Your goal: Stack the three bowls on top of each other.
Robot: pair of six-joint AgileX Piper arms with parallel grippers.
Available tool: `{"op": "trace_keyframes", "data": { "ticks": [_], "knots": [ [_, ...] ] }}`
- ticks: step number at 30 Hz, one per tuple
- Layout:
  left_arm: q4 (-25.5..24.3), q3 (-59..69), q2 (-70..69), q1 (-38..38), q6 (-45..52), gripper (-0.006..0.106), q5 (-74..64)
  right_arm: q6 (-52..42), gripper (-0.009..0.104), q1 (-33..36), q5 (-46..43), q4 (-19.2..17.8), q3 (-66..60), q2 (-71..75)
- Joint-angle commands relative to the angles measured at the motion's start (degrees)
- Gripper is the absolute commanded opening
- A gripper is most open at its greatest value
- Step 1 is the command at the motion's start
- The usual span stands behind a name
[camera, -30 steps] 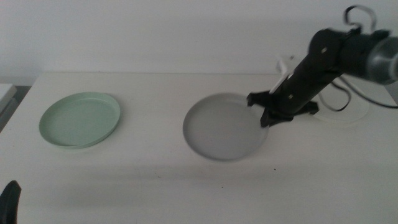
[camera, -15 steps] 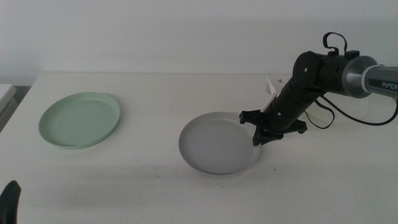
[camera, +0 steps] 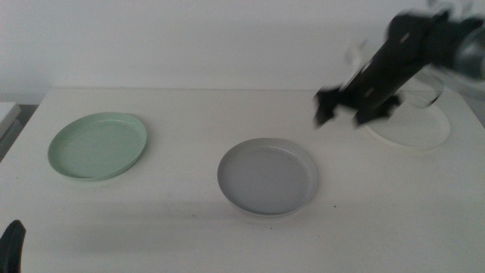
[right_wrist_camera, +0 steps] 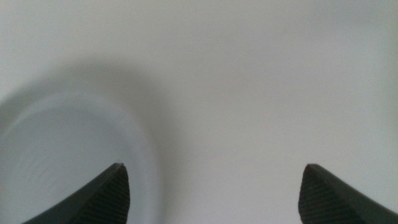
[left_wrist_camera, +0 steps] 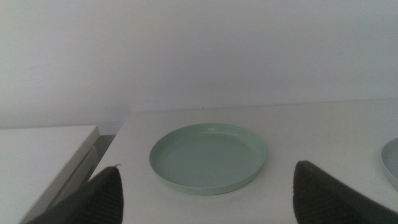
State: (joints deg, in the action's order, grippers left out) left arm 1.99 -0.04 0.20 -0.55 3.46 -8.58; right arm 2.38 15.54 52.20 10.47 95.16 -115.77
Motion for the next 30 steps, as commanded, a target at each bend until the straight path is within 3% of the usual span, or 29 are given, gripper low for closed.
{"op": "trace_keyframes", "data": {
  "ticks": [1, 4, 6, 10, 15, 30],
  "knots": [
    [-0.08, 0.04, -0.20, 0.00, -0.48, 0.094, 0.58, 0.28, 0.093, -4.51, 2.41, -6.91, 4.66, 2.57],
    [-0.08, 0.04, -0.20, 0.00, -0.48, 0.094, 0.58, 2.72, 0.093, -10.31, 3.93, -12.84, 9.80, 2.33],
    [-0.08, 0.04, -0.20, 0.00, -0.48, 0.094, 0.58, 2.71, 0.093, -14.29, 2.55, -14.23, 11.12, 1.66],
    [-0.08, 0.04, -0.20, 0.00, -0.48, 0.094, 0.58, 3.01, 0.092, -22.11, -0.38, -11.92, 11.31, -1.35],
    [-0.08, 0.04, -0.20, 0.00, -0.35, 0.094, 0.58, 4.26, 0.086, -26.92, -2.45, -9.92, 11.31, -7.41],
    [-0.08, 0.04, -0.20, 0.00, -0.35, 0.094, 0.58, 5.58, 0.067, -26.25, -7.14, -9.87, 11.31, -17.07]
  ]
}}
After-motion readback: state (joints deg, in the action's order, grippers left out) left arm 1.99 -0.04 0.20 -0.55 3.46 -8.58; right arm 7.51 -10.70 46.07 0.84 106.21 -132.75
